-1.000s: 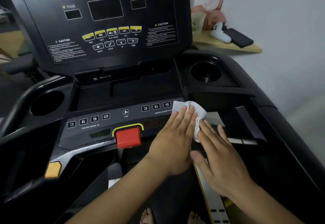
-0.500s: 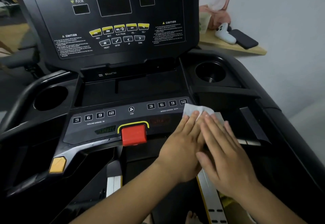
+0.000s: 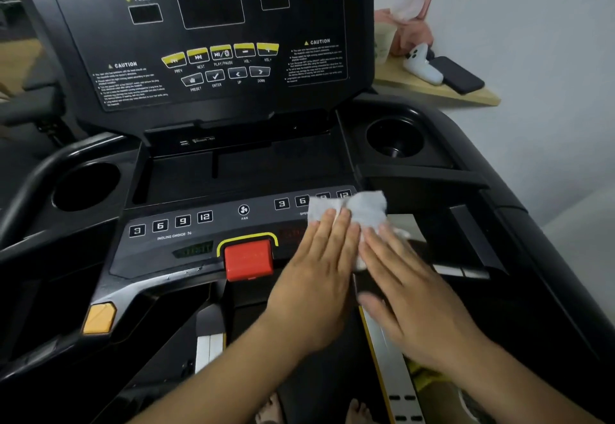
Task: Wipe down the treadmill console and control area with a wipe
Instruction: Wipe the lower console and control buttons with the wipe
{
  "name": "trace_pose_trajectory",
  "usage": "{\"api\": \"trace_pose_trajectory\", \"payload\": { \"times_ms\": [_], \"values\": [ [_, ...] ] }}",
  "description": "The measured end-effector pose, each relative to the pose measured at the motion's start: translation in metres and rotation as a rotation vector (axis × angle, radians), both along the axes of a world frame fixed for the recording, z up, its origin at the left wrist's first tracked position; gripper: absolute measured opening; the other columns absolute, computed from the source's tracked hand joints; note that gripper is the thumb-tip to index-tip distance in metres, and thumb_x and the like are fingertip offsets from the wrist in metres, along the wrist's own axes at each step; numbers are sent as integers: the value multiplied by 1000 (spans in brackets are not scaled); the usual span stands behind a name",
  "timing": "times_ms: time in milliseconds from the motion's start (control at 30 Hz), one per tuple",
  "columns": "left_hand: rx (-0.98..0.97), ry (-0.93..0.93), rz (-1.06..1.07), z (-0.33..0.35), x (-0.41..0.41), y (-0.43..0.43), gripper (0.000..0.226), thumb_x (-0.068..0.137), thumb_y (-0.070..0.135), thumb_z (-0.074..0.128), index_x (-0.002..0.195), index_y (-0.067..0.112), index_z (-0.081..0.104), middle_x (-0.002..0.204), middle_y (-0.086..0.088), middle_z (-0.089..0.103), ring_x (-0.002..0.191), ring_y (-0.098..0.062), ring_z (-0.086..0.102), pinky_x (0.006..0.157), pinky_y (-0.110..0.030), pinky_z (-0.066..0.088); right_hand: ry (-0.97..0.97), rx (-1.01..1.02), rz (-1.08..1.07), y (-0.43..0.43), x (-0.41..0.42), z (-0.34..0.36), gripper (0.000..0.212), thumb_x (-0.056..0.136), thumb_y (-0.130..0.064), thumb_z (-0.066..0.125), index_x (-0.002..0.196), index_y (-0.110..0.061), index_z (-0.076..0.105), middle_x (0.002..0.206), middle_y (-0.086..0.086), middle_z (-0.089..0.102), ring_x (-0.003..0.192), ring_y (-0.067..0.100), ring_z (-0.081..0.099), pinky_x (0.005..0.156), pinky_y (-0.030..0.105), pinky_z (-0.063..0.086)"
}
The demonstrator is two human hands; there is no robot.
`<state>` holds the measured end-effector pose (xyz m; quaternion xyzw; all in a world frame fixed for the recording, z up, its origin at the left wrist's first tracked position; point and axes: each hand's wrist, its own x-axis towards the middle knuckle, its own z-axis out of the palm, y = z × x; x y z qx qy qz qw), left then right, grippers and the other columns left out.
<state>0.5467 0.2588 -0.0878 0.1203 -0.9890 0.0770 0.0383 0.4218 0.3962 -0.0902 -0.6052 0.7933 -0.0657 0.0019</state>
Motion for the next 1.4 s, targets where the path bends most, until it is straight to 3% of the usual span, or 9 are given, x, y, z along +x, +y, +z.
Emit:
{"api": "trace_pose_trajectory", "payload": {
  "times_ms": [100, 367, 600, 767, 967, 1100, 1200, 1267, 1400],
  "values": [
    [44, -5, -26, -13, 16, 10, 93, 89, 50, 51, 153, -4, 10, 161, -28, -1, 149, -42, -5, 121, -53, 7, 39, -2, 131, 22, -2, -10, 63, 100, -48, 32, 147, -6, 35, 157, 10, 28, 148, 20, 16, 119, 38, 14],
    [-33, -95, 119, 20, -21, -21, 86, 98, 45, 28, 147, -1, -25, 154, -25, -32, 141, -38, -34, 120, -49, -10, 76, -32, -66, -41, 2, 3, 67, 98, -47, 27, 150, -5, 24, 160, 11, 16, 150, 23, 4, 119, 37, 4],
    [21, -41, 65, 3, 11, -19, 95, 91, 55, 46, 154, -1, 2, 161, -25, -6, 149, -39, -11, 121, -49, 3, 76, -12, 47, -28, -6, 13, 59, 96, -43, 33, 144, -11, 43, 152, 6, 39, 144, 15, 23, 121, 31, 9],
    [-34, -119, 179, 23, -7, -28, 90, 99, 50, 29, 144, -2, -29, 152, -25, -34, 140, -37, -35, 120, -48, -12, 23, -14, -1, -75, -6, 17, 67, 90, -35, 17, 151, -9, 13, 161, 8, 4, 148, 14, -7, 118, 30, -11],
    [24, -36, 176, 3, 32, -17, 87, 88, 39, 52, 150, -8, 14, 158, -32, 8, 148, -44, 6, 120, -52, 14, 29, 19, 158, -46, 11, 12, 68, 84, -28, 35, 148, -6, 30, 157, 11, 26, 147, 21, 18, 115, 36, 11],
    [19, -124, 260, 18, 18, -31, 87, 99, 44, 31, 141, -5, -28, 153, -30, -28, 144, -42, -24, 121, -50, -7, -5, 32, 111, -83, 4, 24, 69, 85, -35, 12, 151, -14, 2, 160, 2, -6, 147, 12, -10, 117, 27, -15],
    [-6, -147, 286, 25, 14, -41, 87, 100, 46, 27, 137, -5, -32, 150, -28, -32, 145, -41, -25, 121, -50, -5, -54, 29, 80, -105, 14, 30, 77, 79, -38, 3, 153, -14, -1, 161, 2, -13, 146, 10, -20, 115, 28, -18],
    [33, -99, 287, 17, 31, -42, 87, 98, 44, 33, 143, -6, -22, 154, -30, -21, 146, -43, -17, 122, -51, 1, -82, 46, 124, -98, 30, 29, 77, 81, -37, 6, 153, -13, 0, 161, 3, -13, 146, 11, -20, 116, 29, -18],
    [81, 43, 202, 5, 67, -44, 84, 84, 47, 47, 148, -5, 31, 156, -27, 26, 146, -39, 23, 116, -49, 28, -65, 59, 191, -76, 47, 18, 71, 86, -33, 22, 153, -11, 14, 162, 6, 6, 149, 17, -3, 117, 34, -5]
  ]
}}
